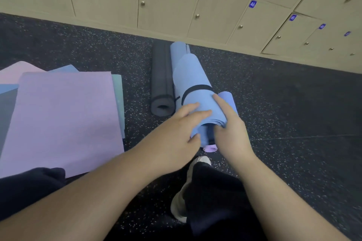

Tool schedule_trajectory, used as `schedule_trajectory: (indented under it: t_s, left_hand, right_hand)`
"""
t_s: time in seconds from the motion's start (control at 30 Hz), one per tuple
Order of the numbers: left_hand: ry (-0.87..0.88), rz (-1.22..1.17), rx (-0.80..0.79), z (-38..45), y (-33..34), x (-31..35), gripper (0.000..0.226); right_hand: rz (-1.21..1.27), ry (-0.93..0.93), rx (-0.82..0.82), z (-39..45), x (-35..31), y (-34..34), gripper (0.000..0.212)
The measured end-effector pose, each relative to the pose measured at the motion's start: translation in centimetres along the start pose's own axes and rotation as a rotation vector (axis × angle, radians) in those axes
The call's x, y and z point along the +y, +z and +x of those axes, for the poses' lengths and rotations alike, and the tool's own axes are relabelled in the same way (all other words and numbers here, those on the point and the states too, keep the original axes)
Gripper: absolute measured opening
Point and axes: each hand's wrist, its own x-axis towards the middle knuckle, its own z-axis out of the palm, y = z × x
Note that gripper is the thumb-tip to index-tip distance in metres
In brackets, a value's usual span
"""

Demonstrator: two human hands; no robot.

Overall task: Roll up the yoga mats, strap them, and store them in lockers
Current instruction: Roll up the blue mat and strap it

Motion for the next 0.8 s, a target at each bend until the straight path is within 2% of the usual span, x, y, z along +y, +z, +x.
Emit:
schedule_trajectory:
  t_s: [0.1,0.17,0.2,0.27,0.33,0.53,0.67,0.8]
  left_hand:
    - [-0.048,0.053,0.035,2.8,1.0,-1.0,0.055]
    - [-0.1,0.075,-0.001,4.5,2.0,-1.3,0.055]
    - [-0.122,0.078,-0.025,5.3,2.6,-1.5,0.056]
    - [-0.145,0.067,-0.051,6.9,3.7,-2.0,0.054]
    - [-0.166,0.057,-0.064,8.5,5.2,-2.5,0.053]
    - [-0.149,0.036,-0.145,13.1,11.2,-5.6,0.051]
    - [0.025,0.113,-0.249,15.2,14.0,-8.1,0.046]
    - [0.033,0.29,-0.4,16.3,15.5,-11.4,0.049]
  right_hand:
    - [-0.133,-0.086,-0.039,2.7,2.2,-0.1,0.065]
    - [-0.192,-0.062,-0.052,4.7,3.5,-0.1,0.046]
    - [-0.261,-0.039,-0.066,5.7,4.1,-0.2,0.044]
    - [-0.444,-0.055,-0.124,7.5,5.1,-0.2,0.063]
    - [-0.581,-0.024,-0.141,8.9,6.0,-0.7,0.072]
    - [-0.867,0.005,-0.211,13.4,11.9,-2.1,0.077]
    - [-0.981,0.039,-0.247,14.6,16.7,-1.6,0.075]
    - [-1.057,0.088,-0.279,15.4,20.6,-1.6,0.079]
